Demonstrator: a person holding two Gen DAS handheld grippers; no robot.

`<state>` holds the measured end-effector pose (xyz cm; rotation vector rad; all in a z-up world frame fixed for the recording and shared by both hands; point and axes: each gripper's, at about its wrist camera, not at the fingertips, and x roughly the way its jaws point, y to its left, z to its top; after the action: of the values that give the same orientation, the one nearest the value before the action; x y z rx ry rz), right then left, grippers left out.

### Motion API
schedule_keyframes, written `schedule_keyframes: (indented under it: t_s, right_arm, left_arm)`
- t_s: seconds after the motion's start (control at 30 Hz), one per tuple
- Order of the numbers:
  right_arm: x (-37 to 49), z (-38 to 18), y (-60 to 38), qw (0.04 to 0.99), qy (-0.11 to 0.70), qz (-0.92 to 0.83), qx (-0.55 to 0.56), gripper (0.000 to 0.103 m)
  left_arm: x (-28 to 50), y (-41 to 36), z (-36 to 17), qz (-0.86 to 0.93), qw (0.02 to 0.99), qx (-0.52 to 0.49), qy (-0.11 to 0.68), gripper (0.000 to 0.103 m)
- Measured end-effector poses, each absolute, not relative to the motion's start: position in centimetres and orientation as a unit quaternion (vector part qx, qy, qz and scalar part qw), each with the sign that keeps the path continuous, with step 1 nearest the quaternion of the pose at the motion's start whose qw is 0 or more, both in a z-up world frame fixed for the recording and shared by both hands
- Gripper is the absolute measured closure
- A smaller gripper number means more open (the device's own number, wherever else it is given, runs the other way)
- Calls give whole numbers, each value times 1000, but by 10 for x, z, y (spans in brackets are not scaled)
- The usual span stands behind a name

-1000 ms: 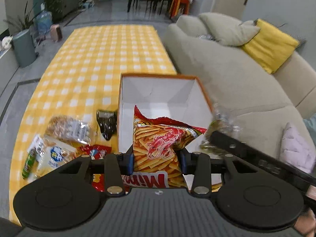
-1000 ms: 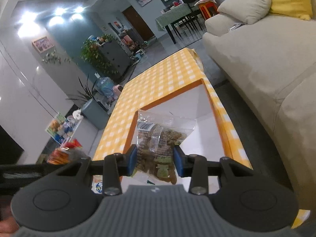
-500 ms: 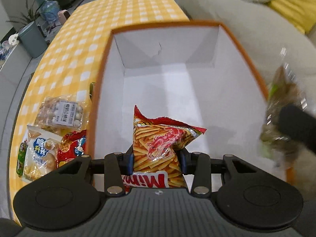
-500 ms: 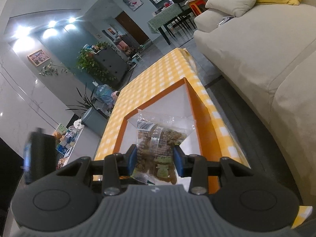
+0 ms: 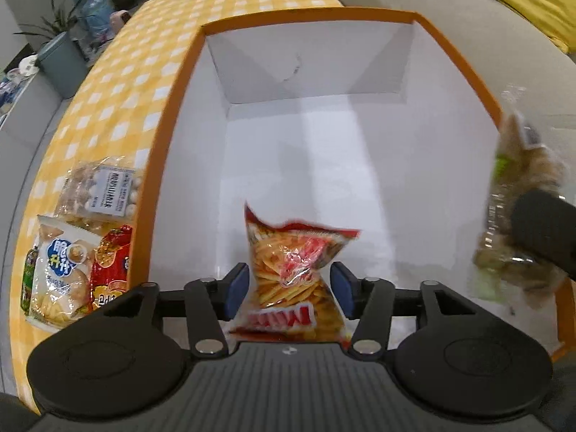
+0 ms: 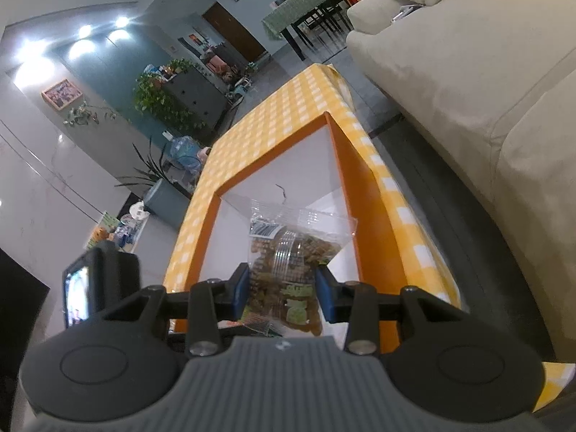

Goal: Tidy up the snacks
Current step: 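Carry the Mimi bag and clear snack bag with both tools over the orange box, then release the Mimi bag with the left tool while the right tool releases the clear bag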

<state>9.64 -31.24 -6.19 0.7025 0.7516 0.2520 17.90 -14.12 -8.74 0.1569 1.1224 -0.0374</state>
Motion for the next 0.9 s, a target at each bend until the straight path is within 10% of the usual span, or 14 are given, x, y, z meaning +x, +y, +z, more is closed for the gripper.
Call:
schedule_keyframes:
  t_s: [0.9]
  right_arm:
    - [116, -45, -261, 884, 367, 154, 245, 65]
  left_arm:
    - [126, -44, -6, -13, 888, -33, 458, 20]
